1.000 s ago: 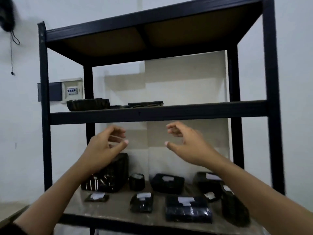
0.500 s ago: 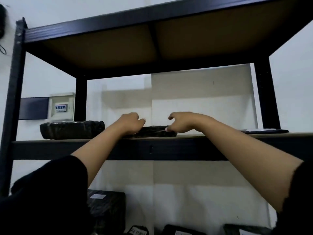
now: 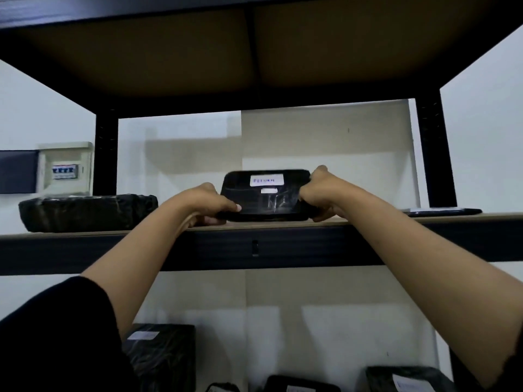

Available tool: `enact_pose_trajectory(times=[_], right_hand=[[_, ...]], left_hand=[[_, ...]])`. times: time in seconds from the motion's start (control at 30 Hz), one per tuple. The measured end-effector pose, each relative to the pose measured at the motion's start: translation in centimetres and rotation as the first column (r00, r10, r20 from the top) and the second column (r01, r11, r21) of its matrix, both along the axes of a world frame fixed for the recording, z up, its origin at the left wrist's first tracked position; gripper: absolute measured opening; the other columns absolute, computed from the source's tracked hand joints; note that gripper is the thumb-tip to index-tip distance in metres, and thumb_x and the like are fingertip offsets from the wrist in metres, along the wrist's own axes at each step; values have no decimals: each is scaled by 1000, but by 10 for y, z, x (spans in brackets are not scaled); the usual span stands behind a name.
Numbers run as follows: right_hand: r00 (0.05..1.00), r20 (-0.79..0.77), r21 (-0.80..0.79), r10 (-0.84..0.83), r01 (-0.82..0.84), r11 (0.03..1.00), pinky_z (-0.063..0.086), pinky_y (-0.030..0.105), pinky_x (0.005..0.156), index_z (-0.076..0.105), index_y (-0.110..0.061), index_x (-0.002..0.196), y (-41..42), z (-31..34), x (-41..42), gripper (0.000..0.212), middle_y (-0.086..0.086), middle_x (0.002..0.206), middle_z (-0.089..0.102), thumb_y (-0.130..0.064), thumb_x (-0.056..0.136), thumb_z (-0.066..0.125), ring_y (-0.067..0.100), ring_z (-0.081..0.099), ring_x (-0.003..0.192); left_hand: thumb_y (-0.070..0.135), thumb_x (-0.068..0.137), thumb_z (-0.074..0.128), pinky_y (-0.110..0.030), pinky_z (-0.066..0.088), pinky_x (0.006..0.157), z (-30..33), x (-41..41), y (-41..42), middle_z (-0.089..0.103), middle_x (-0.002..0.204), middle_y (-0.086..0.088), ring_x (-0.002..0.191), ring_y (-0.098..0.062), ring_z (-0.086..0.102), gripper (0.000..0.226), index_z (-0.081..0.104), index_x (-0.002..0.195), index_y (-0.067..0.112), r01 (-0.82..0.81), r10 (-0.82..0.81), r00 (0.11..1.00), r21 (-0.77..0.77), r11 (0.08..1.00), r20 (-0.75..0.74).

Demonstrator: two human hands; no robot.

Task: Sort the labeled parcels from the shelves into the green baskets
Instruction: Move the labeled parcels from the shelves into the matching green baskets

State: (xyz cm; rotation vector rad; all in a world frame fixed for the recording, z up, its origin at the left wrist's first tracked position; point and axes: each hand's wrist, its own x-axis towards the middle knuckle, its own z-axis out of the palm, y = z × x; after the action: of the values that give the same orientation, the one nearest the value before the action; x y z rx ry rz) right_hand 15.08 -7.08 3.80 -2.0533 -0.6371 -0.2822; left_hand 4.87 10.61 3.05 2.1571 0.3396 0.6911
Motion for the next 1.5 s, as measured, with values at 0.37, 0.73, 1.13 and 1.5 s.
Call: enact_pose_trajectory(times=[0.37, 0.73, 1.13, 1.5], right_hand=[[997, 9, 177, 75, -75, 981, 51, 29, 53, 36, -14, 123, -3, -4, 6, 42, 11, 104, 59, -13, 82, 49, 25, 61, 82], [953, 302, 461, 20, -164, 872, 43, 31, 78, 45, -32, 124, -59, -28, -64, 34, -13, 97, 55, -39, 91, 47, 12, 54, 95], [926, 214, 604, 310, -375, 703, 52, 28, 61, 35, -44, 128, -128, -107, -138, 50, -1, 109, 66, -23, 90, 60, 18, 67, 91], [931, -82, 624, 356, -230, 746, 56, 37, 64, 46, -43, 122, -221, -200, -156, 46, 1, 106, 66, -13, 89, 60, 20, 68, 84]], left_hand=[[17, 86, 66, -18, 52, 49, -3, 2, 3, 62, 76, -7, 46, -7, 59, 22, 59, 98, 0, 82, -82, 996, -3, 997, 22], [46, 90, 52, -26, 50, 62, -14, -53, -39, 63, 107, -5, 85, -18, 71, 44, 49, 116, 11, 219, -218, 939, 27, 975, 265], [38, 85, 60, -29, 54, 72, -97, -123, -104, 67, 102, 0, 86, -15, 69, 39, 45, 115, 19, 298, -285, 900, 10, 954, 330], [12, 91, 54, -27, 56, 64, -190, -137, -179, 64, 92, -14, 80, -22, 63, 9, 47, 95, 10, 409, -353, 912, -398, 821, 209]])
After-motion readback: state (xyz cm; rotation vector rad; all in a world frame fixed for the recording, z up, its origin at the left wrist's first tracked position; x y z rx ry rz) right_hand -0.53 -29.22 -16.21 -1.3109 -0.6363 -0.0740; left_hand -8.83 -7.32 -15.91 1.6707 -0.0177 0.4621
